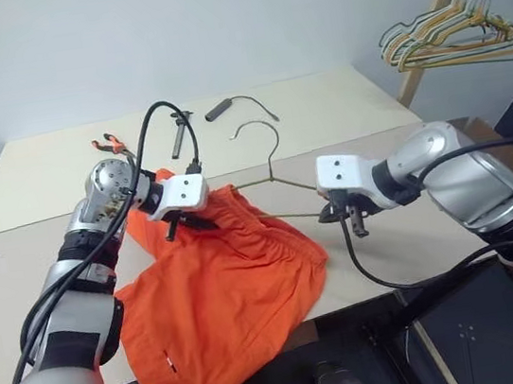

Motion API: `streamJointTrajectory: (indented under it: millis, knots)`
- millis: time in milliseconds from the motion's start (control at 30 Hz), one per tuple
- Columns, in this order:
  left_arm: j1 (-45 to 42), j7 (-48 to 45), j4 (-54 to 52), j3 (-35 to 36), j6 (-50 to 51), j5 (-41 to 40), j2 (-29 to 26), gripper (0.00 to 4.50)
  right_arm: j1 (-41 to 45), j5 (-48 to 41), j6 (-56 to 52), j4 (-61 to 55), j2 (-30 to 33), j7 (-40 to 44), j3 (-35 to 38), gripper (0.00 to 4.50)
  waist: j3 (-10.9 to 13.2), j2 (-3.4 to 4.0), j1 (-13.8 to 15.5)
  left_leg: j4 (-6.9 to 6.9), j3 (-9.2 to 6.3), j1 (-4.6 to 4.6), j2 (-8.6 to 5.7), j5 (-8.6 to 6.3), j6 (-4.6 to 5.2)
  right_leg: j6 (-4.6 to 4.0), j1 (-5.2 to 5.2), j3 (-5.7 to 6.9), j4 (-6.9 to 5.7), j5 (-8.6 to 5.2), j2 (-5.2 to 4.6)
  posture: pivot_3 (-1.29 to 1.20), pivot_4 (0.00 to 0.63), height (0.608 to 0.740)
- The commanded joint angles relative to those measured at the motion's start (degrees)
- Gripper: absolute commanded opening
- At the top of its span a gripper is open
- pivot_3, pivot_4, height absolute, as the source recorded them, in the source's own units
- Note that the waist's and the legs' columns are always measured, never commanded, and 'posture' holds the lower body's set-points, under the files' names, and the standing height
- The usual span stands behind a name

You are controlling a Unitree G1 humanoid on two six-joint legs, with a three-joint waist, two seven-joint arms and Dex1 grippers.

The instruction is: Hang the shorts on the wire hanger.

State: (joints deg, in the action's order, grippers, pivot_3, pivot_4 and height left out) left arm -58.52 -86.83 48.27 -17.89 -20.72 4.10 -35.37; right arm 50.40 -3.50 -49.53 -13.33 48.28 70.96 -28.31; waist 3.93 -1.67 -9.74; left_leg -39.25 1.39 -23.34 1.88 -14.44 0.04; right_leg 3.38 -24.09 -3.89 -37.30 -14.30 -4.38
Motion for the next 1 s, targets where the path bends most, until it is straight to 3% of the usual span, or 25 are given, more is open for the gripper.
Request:
streamJointTrajectory:
  millis: [33,100,200,367,567,767,833,900,1000]
  knots:
    - [-1.0,0.5,-1.6,2.5,0.7,-1.7,-0.4,0.01,1.0,-0.6,-1.0,-1.6,-0.6,-0.8,1.6,0.0,0.0,0.0,-0.3,-0.01,-0.01,-0.01,0.0,0.0,0.0,0.0,-0.01,0.0,-0.01,0.0,0.0,-0.13,0.0,0.74]
    - [-0.4,0.1,-2.6,3.2,1.9,-2.5,-0.3,0.01,0.2,0.1,-0.3,-2.0,-0.8,-2.1,1.6,0.0,0.0,0.01,-0.5,-0.02,-0.02,0.0,-0.01,0.0,0.0,0.0,-0.01,0.0,-0.04,0.0,-0.01,-0.14,0.0,0.74]
    - [0.3,-1.1,-4.2,4.4,5.1,-4.4,0.0,0.0,-1.0,0.8,0.0,-3.0,-0.8,-4.1,1.7,0.74,0.0,0.01,-0.7,-0.04,-0.05,0.0,-0.01,0.0,0.0,0.01,-0.02,0.0,-0.37,0.0,-0.01,-0.15,0.0,0.74]
    - [1.1,-2.8,-5.9,5.3,8.4,-5.2,-0.7,0.0,-2.4,-0.2,-2.5,-3.7,2.1,-5.9,5.9,2.4,0.0,0.01,-0.7,-0.09,-0.07,-0.01,-0.03,0.0,0.0,0.02,-0.02,0.0,-0.38,-0.01,-0.02,-0.16,0.0,0.74]
    - [1.2,-3.3,-6.0,6.4,12.8,-6.5,-1.3,0.0,-5.9,-3.9,-7.1,-3.9,9.0,-7.2,18.3,4.32,0.0,0.01,-0.7,-0.11,-0.09,-0.04,-0.04,0.0,0.01,0.03,-0.01,0.02,-0.36,-0.02,-0.04,-0.17,0.0,0.74]
    - [2.3,-3.7,-7.5,7.4,17.4,-7.6,-1.7,0.0,-12.4,-9.3,-12.4,-4.7,13.3,-9.6,34.7,4.47,0.0,0.07,-0.9,-0.11,-0.06,0.05,-0.04,-0.01,0.02,0.04,0.0,-0.02,-0.31,-0.03,-0.03,-0.18,0.003,0.74]
    - [2.1,-3.7,-7.3,7.9,20.1,-8.5,-1.7,0.0,-18.6,-12.4,-13.4,-6.3,13.9,-8.3,42.1,4.47,0.0,0.07,-0.9,-0.11,-0.07,0.06,-0.04,-0.01,0.02,0.05,0.0,-0.02,-0.31,-0.03,-0.03,-0.18,0.008,0.74]
    - [1.6,-3.4,-6.9,8.4,22.2,-8.9,-1.6,0.0,-28.7,-15.5,-13.6,-10.6,12.7,-6.2,48.9,4.47,-0.1,-0.01,-0.5,-0.11,-0.09,0.05,-0.03,-0.01,0.02,0.05,0.02,-0.01,-0.3,-0.04,-0.01,-0.18,0.013,0.74]
    - [1.4,-3.2,-7.3,8.3,22.6,-8.8,-1.6,0.0,-39.6,-20.3,-14.3,-18.0,6.0,-8.1,52.7,4.47,-0.2,-0.05,-0.6,-0.19,-0.17,0.04,-0.04,-0.04,0.07,0.1,0.13,0.04,-0.3,-0.06,-0.01,-0.18,0.019,0.74]
